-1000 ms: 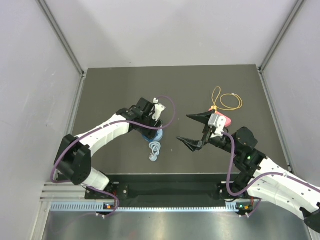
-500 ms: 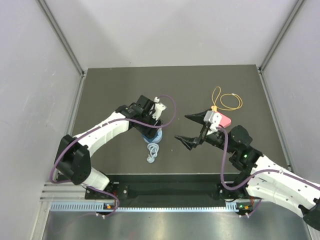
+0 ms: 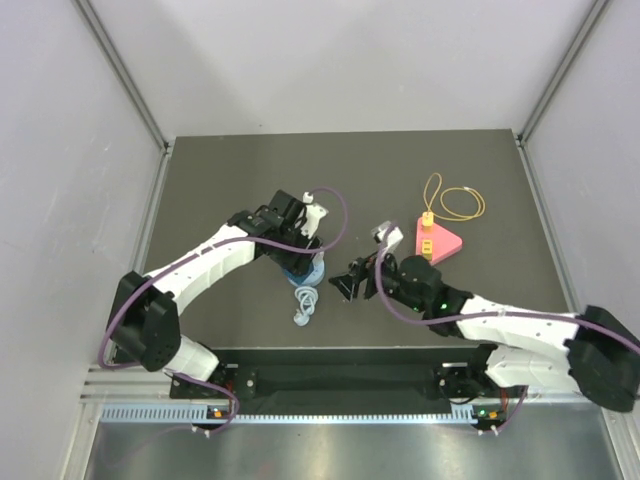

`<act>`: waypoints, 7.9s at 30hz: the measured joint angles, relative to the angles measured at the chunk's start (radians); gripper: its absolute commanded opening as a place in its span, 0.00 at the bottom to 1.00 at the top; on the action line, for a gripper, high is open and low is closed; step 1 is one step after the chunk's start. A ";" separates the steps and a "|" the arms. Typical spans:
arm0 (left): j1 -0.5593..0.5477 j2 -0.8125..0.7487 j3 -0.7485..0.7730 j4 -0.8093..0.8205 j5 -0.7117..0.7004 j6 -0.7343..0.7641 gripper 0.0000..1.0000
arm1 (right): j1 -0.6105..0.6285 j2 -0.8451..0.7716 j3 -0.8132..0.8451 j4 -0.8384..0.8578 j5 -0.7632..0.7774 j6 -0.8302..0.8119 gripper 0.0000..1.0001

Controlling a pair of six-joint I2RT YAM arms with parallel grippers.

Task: Insert the plug

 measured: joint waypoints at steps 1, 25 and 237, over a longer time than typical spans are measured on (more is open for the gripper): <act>0.004 -0.001 -0.009 -0.001 0.000 0.000 0.00 | 0.015 0.042 -0.002 0.023 -0.002 0.011 0.66; 0.063 0.000 -0.039 0.003 0.091 0.022 0.00 | 0.112 0.636 -0.014 0.575 -0.119 0.014 0.33; 0.086 0.051 0.036 -0.096 -0.057 -0.175 0.00 | 0.064 0.790 0.139 0.470 -0.072 -0.011 0.00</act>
